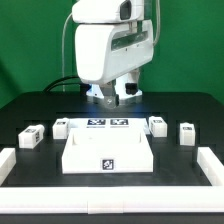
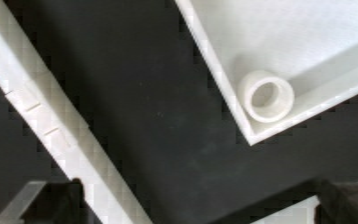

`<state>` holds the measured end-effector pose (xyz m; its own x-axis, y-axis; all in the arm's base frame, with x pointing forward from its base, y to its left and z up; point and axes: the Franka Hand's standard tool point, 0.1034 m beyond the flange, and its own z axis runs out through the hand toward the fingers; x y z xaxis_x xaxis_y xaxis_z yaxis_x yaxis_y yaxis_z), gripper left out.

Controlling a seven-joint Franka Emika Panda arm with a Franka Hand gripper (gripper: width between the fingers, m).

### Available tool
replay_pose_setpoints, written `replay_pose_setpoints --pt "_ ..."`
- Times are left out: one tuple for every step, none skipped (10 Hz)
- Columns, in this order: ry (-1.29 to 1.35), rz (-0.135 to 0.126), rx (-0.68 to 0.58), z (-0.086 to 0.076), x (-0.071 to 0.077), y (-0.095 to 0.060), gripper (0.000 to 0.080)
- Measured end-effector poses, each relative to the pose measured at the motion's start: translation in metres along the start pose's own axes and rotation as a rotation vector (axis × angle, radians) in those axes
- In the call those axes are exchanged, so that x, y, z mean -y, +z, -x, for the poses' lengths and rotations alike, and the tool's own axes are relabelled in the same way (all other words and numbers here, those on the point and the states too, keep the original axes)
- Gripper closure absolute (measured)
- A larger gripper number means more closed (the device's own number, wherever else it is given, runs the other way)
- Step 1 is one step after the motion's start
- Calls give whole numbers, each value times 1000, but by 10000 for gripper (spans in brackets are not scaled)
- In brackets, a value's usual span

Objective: Assemble one leg

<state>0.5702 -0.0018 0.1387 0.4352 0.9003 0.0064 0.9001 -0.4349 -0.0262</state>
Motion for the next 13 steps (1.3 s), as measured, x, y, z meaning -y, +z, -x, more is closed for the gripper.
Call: replay_pose_setpoints --pt "3 -4 -7 -1 0 0 150" --pt "3 -4 -7 -1 0 0 150" --pt "3 -4 -7 -1 0 0 150" --pt "3 -4 -6 0 1 1 150" --pt "3 -5 -6 0 1 1 150" --pt "3 -5 -6 0 1 1 150" --pt "3 -6 -5 0 1 2 150" --pt "3 -6 -5 0 1 2 150" --pt "-12 2 -9 2 2 3 150" --pt "-63 34 -21 15 14 14 150" --pt "-106 33 -15 29 32 25 150" --pt "-206 30 -9 38 44 38 150" --pt "-268 19 2 43 52 46 150"
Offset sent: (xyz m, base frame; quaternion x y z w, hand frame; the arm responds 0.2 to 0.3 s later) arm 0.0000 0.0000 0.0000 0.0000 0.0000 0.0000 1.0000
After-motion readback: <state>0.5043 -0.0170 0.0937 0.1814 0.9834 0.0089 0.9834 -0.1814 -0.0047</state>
